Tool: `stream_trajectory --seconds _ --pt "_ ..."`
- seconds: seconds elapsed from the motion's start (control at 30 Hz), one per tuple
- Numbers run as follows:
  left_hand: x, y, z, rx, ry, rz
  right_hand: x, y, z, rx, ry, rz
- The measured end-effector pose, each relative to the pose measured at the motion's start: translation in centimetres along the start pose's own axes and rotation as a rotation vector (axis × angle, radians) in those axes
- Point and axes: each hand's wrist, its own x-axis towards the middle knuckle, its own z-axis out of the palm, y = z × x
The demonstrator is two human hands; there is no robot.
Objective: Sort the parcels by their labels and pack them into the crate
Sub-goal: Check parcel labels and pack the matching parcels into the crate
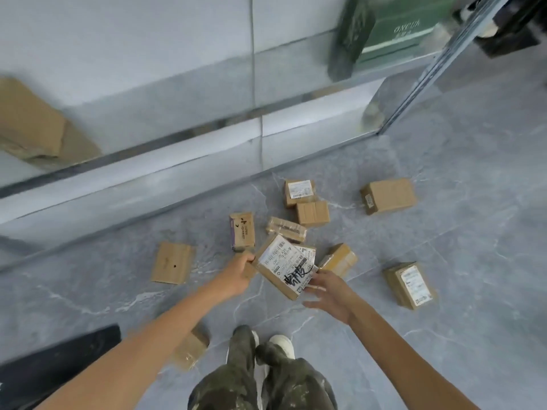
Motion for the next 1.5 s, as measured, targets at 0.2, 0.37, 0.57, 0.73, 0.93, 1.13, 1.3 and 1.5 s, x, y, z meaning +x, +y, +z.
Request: stream_trajectory --seconds 0.2,0.37,0.57,0.73,0.93,1.13,1.3,1.5 --pt "-16.9 17.5 -10.3 -0.312 0.34 0.237 -21.6 -14.4 4.3 0.099 -0.053 -0.264" --pt "-29.6 28.0 -18.5 -0.548 0.586 0.551 -37.6 -21.3 9.1 0.211 -0.226 -0.463" --pt "-42.6 33.1 -23.7 -0.57 0.7 0.83 -51.7 -21.8 15.1 0.181 -0.436 -0.656" --pt "-51.8 30.6 -24.1 -0.694 0.631 0.838 -59.7 -16.9 17.3 0.059 -0.483 -0.821" --pt "-61.5 23.1 -19.7 -0.919 0.515 0.801 -65.2 -9.3 20.2 -0.47 -0.146 -1.026" --pt "-68.9 17.8 -13.8 -0.741 0.495 0.74 -66.8 -0.5 23.0 -0.387 -0.405 -0.886" --pt "-74.0 12.5 -9.5 -0.588 0.557 0.569 -67.4 6.0 22.2 -0.331 -0.457 -0.845" --pt "-77.4 8.4 -2.4 -0.561 0.73 0.474 -67.8 12.1 19.7 -0.379 -0.518 -0.777"
